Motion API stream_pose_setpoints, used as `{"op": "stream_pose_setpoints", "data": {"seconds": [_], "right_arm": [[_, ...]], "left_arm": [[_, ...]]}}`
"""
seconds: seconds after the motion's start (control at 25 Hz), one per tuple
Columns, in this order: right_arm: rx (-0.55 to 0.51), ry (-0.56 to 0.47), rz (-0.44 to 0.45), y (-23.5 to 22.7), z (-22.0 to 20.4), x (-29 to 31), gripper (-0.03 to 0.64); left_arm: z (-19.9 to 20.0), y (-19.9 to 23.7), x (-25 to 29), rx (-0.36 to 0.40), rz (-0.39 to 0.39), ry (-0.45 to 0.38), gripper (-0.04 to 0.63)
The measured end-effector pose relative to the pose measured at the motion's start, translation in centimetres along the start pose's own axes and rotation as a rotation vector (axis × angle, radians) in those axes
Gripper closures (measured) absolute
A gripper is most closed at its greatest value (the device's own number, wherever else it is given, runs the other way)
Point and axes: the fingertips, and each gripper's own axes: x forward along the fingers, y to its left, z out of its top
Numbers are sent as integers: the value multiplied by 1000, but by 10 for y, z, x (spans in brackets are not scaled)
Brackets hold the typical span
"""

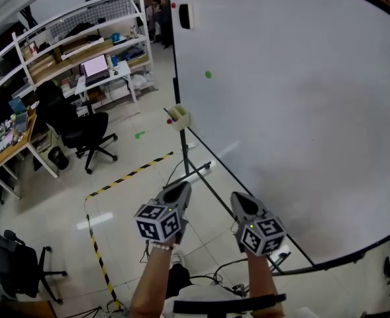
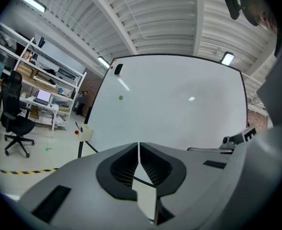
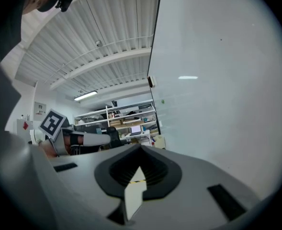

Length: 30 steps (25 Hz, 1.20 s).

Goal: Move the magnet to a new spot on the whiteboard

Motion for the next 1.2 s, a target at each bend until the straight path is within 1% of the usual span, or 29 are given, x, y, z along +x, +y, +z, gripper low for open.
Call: {"op": "stream_pose_setpoints", "data": {"seconds": [0.12, 0.24, 0.52, 0.68, 0.8, 0.92, 0.96, 1.0, 1.16, 1.2], "right_arm": [[-7, 3, -11, -11, 0, 21, 607], [-14, 12, -32, -21, -3, 49, 607], [-1, -2, -118, -32, 14, 140, 607], [21, -34, -189, -41, 27, 181, 607], [40, -42, -240, -45, 25, 202, 607], [64, -37, -267, -50, 21, 216, 607], [67, -37, -269, -52, 22, 221, 607], [64, -36, -267, -54, 24, 226, 607], [27, -50, -253, -58, 42, 237, 607], [18, -57, -251, -60, 48, 237, 608]], "left_arm": [[6, 15, 20, 9, -14, 3, 586], [18, 40, 45, 18, -42, -2, 585], [72, 111, 113, 47, -151, -2, 585], [107, 136, 153, 82, -235, 8, 585], [130, 144, 180, 122, -295, 8, 584], [150, 142, 206, 154, -335, 0, 580], [156, 140, 216, 165, -346, -2, 534], [162, 137, 225, 177, -355, -5, 504], [190, 126, 254, 225, -359, -46, 462], [196, 123, 260, 238, -355, -55, 462]]}}
